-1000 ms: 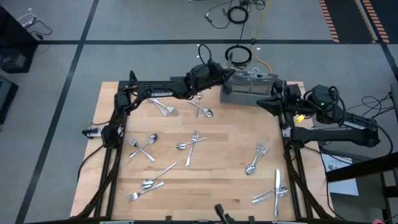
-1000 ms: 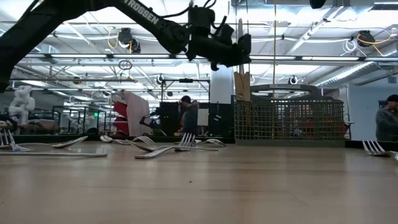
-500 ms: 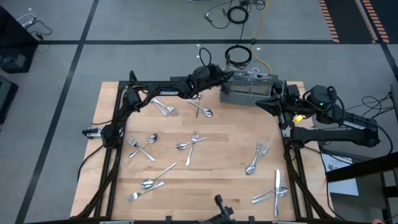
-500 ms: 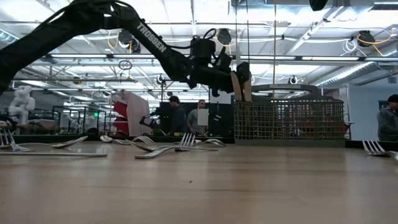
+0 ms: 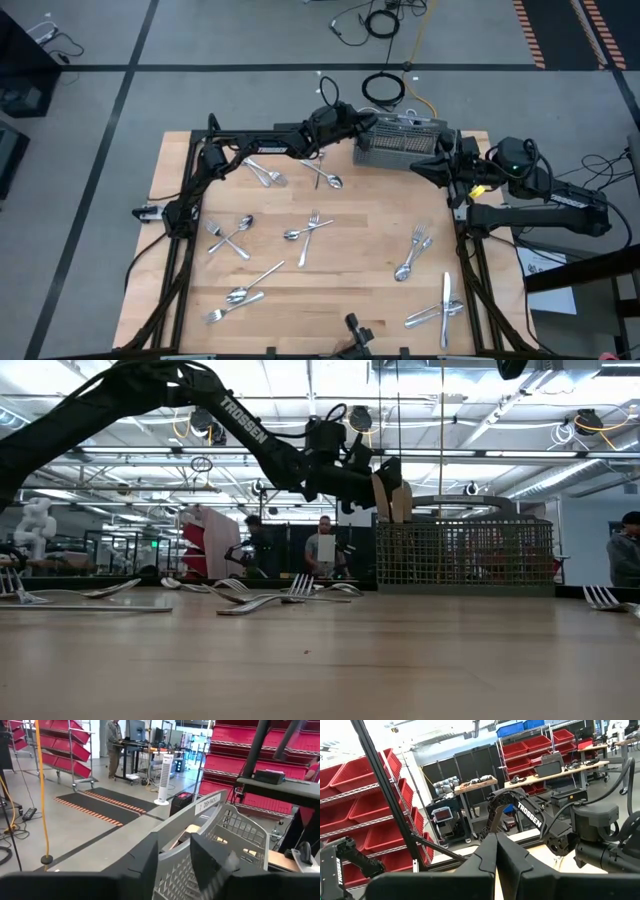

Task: Sort silverware
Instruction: Put the silver knife into the silverware basket

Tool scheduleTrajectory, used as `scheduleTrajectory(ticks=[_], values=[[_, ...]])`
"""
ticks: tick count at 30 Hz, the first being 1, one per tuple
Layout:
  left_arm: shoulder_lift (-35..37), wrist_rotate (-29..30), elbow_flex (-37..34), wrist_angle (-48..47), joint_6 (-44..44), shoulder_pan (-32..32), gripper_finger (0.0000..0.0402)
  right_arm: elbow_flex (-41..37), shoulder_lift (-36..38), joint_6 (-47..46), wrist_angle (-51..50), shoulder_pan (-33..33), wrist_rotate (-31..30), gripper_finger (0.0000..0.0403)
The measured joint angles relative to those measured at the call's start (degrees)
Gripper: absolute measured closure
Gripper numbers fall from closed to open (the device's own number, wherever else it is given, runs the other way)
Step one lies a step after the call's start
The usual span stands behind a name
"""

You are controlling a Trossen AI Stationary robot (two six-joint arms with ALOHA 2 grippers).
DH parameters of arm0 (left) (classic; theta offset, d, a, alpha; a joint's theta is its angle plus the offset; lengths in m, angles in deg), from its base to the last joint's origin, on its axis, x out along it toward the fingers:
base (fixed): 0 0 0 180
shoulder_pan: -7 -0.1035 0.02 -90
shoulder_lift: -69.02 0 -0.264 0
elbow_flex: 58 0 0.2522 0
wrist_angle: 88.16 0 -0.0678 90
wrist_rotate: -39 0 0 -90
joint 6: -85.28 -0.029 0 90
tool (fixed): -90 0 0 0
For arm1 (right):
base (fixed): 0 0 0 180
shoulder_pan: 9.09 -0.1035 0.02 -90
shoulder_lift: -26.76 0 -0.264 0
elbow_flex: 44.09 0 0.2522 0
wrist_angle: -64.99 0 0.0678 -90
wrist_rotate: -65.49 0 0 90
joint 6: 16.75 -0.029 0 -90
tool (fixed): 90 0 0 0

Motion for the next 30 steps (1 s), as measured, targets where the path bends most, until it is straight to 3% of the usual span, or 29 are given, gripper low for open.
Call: scheduleTrajectory(ticks=[5,17,22,30], values=[[0.9,0.0,0.0,0.7,0.0,0.0,0.0254,0.0,0.0,0.0,-1.3,0.0,0.0,0.0403],[9.0,-0.2,0.0,1.2,-3.1,0.1,0.0251,0.0,0.0,-0.4,-1.5,0.0,0.3,0.0403],[12.9,-4.5,0.0,0.4,-3.4,1.2,0.0250,0.0,0.0,-0.4,-1.6,0.0,0.4,0.0403],[21.5,-14.2,0.0,-17.5,-5.6,5.3,0.0251,0.0,-0.7,-0.4,-1.8,0.0,0.6,0.0403]])
